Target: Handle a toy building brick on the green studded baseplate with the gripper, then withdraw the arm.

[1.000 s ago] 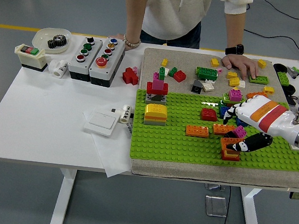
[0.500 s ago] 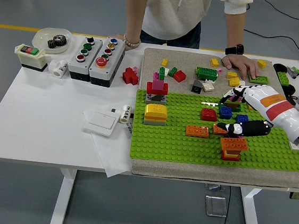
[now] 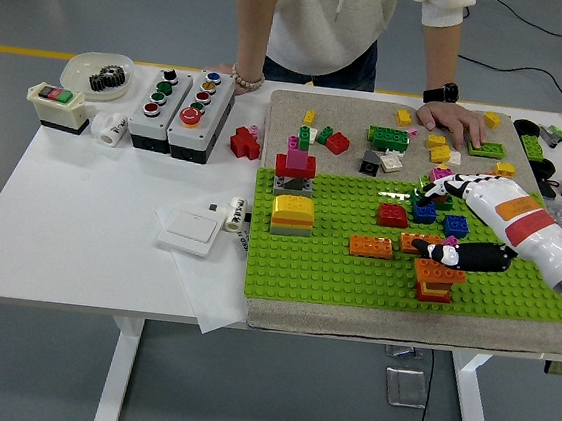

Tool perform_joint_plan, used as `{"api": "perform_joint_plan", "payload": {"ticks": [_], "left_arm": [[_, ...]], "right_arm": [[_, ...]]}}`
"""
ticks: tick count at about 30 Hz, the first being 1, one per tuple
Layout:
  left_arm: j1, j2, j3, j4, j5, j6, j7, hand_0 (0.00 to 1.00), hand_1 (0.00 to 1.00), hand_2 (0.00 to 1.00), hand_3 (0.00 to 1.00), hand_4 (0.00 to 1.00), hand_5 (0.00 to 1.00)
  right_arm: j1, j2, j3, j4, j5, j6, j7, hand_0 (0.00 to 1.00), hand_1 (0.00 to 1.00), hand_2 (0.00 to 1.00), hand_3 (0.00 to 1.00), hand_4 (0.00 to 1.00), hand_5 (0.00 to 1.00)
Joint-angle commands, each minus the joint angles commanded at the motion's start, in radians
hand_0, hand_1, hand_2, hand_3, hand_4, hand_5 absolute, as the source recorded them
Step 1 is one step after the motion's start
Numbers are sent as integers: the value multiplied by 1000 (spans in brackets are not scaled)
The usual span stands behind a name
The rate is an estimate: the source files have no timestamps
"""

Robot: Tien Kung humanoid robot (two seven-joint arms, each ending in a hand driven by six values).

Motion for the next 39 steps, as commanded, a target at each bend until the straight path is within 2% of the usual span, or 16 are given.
{"api": "perform_joint_plan", "payload": {"ticks": [6,15,25,39], "left_arm": [[2,1,-3,0,5,-3,0,422,470,485,594,614,765],[4,-1,-13,0,21,-6,3,422,471,485,594,614,766],[3,1,-11,-1,17,-6,2,422,474,489,594,613,769],[0,1,-6,-1,11,-4,2,422,475,489,593,611,769]], "right_arm": [[-40,1,30,-17,-76,10,33,692,682,727,598,802,539],[-97,9,63,-25,-114,7,61,678,669,713,594,802,542],[-163,22,111,-7,-121,-25,90,633,613,651,574,769,531],[-179,35,117,-29,-140,-24,96,591,574,612,553,749,514]]}}
